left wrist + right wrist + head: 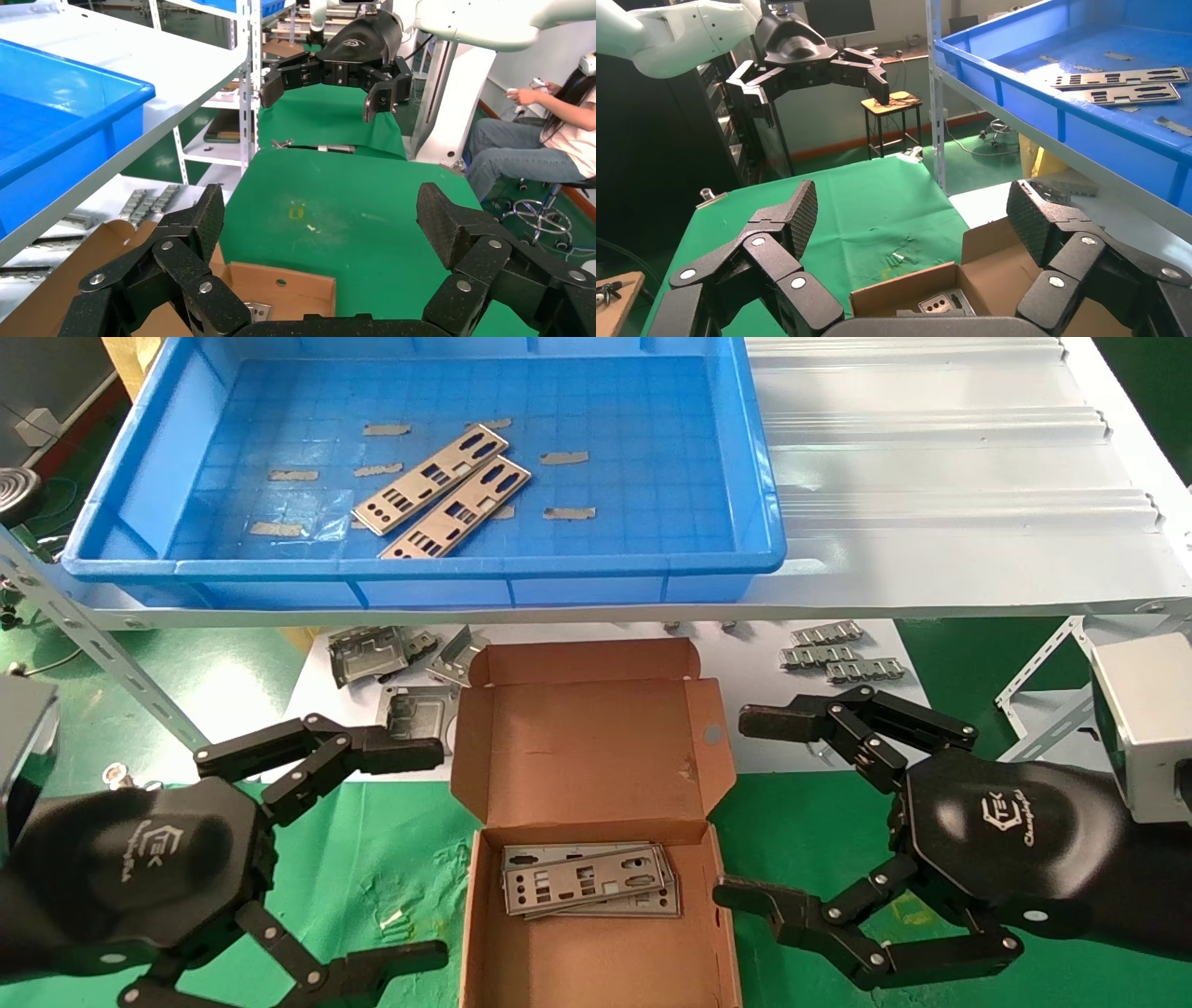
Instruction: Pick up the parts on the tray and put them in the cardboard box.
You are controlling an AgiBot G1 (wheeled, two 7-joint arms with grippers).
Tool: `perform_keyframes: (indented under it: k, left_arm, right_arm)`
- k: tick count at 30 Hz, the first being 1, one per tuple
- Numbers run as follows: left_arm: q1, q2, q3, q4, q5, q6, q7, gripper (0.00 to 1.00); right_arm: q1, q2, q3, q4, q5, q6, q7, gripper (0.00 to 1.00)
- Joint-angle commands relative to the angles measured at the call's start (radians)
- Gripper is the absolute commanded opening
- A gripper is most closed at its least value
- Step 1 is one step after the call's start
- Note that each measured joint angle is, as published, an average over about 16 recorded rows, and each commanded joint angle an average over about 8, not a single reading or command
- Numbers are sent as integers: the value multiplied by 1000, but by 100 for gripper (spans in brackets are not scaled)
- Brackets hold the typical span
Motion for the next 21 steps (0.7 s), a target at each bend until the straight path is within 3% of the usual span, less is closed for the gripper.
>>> perform_keyframes:
  k: [1,21]
  left_arm:
    - [0,0,0,0,0,0,0,100]
    - [0,0,0,0,0,0,0,100]
  right_arm:
    - [0,0,0,0,0,0,0,100]
    - [0,0,0,0,0,0,0,100]
